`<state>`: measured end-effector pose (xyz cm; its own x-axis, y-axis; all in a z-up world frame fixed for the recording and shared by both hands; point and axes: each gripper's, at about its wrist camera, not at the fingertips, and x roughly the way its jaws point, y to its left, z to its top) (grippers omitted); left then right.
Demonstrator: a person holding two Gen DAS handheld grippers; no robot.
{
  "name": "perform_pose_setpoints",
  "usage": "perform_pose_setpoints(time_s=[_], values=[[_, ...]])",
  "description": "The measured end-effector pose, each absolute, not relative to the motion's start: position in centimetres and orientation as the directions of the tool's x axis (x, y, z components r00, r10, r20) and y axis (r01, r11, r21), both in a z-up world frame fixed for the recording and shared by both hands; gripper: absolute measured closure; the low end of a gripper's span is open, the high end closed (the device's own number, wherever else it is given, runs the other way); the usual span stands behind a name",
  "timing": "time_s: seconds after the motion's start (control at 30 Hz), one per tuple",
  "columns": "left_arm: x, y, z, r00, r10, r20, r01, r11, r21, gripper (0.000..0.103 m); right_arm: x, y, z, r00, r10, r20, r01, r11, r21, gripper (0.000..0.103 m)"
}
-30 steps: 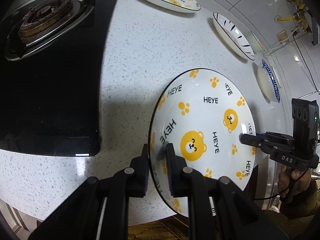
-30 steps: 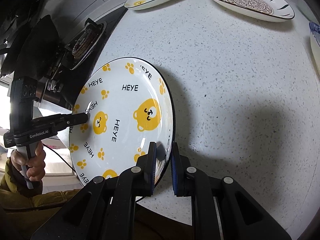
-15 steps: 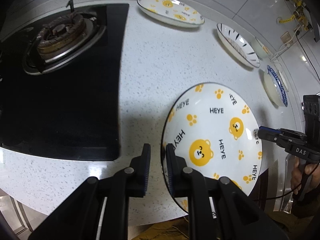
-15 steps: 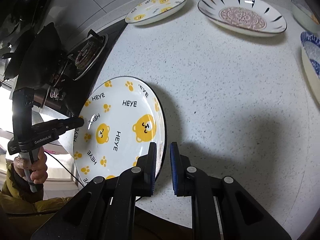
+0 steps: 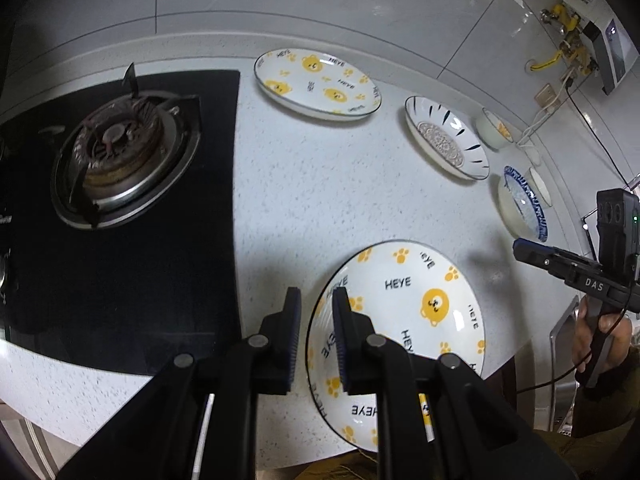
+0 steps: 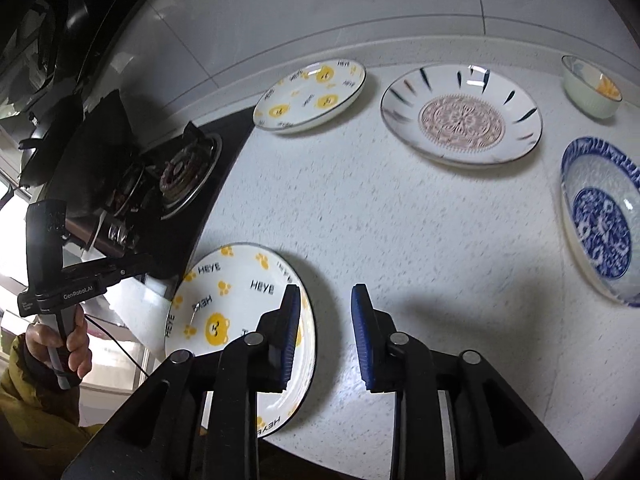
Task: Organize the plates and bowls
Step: 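Carry the large bear plate with both grippers over the small bear plate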
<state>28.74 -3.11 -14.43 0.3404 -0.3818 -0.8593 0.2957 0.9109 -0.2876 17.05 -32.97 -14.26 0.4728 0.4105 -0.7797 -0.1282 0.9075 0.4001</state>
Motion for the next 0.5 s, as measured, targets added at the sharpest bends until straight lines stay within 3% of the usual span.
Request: perform_pose_setpoints(time_s=[0.5], values=[[35.1,-4.9,-11.0,0.427,-0.415,-0.804,0.392,0.886,-0.249,0.087,23.0,-34.3,-11.3,0.55,0.372,-0.748,-0.155,0.925,0.346,0.076]])
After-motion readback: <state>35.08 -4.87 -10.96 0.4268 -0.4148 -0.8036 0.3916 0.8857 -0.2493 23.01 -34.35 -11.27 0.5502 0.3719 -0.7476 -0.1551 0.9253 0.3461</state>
